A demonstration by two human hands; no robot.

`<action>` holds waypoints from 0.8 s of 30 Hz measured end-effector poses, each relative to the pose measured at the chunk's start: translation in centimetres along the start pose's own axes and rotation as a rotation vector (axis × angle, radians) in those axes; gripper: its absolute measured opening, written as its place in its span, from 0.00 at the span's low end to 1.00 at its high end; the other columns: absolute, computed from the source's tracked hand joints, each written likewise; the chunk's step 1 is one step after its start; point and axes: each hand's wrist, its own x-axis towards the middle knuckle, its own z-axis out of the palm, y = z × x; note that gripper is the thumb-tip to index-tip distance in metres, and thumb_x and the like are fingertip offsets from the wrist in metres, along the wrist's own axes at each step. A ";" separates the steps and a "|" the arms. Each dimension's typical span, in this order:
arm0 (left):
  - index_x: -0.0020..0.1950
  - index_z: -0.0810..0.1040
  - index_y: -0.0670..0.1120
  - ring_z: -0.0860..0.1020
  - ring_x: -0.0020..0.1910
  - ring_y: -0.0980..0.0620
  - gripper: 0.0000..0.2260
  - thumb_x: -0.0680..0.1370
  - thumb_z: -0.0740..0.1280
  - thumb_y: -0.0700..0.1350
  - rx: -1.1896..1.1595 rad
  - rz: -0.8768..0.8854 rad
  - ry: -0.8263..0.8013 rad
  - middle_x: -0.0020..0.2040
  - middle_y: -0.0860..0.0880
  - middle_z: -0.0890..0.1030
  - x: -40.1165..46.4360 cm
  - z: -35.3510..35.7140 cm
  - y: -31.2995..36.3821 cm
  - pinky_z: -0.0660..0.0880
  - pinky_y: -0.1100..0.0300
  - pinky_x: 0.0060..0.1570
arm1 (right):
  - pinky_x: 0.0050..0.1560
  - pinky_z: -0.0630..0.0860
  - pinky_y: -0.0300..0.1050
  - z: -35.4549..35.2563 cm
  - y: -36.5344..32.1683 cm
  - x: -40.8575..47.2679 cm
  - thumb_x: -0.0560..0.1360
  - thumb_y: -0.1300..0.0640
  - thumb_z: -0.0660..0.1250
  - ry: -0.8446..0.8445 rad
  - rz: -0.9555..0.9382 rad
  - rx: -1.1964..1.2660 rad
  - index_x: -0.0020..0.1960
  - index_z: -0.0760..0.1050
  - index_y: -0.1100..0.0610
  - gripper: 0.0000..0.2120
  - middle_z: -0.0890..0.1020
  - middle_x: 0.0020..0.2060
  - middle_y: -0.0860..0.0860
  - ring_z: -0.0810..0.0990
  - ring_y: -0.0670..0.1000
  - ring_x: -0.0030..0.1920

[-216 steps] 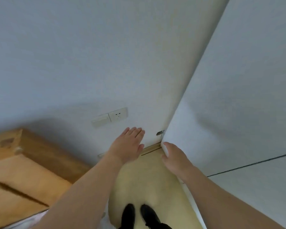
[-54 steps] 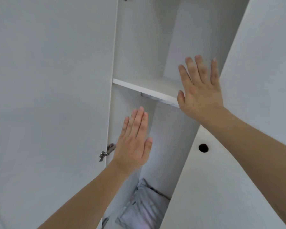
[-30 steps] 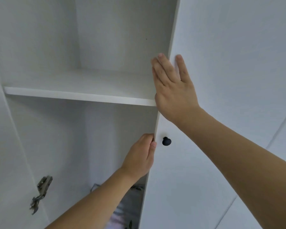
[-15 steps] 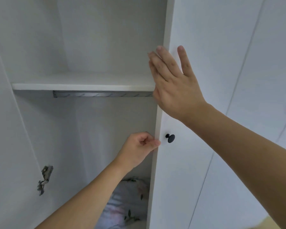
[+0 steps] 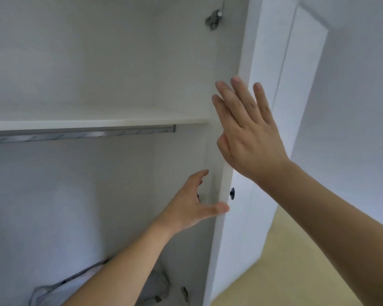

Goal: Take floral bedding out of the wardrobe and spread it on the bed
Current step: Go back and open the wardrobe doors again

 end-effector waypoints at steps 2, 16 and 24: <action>0.78 0.50 0.59 0.58 0.74 0.59 0.52 0.62 0.73 0.70 0.060 0.017 0.000 0.77 0.61 0.55 0.5 1.9 0.7 0.62 0.55 0.71 | 0.76 0.51 0.62 -0.3 1.3 -1.2 0.73 0.63 0.56 -0.047 0.019 -0.053 0.72 0.66 0.65 0.27 0.62 0.75 0.58 0.56 0.60 0.77; 0.79 0.38 0.45 0.36 0.77 0.54 0.60 0.62 0.65 0.75 0.306 0.091 0.187 0.79 0.50 0.37 6.0 13.1 4.4 0.43 0.39 0.75 | 0.76 0.52 0.62 1.6 10.8 -8.2 0.78 0.62 0.55 -0.101 0.078 -0.402 0.71 0.68 0.63 0.22 0.66 0.74 0.57 0.57 0.58 0.77; 0.79 0.42 0.40 0.42 0.79 0.47 0.61 0.60 0.63 0.74 0.361 0.064 0.311 0.80 0.43 0.42 10.6 19.5 6.5 0.49 0.32 0.71 | 0.76 0.43 0.60 4.3 15.5 -10.3 0.79 0.60 0.53 -0.299 0.133 -0.489 0.77 0.56 0.62 0.27 0.57 0.77 0.57 0.52 0.57 0.78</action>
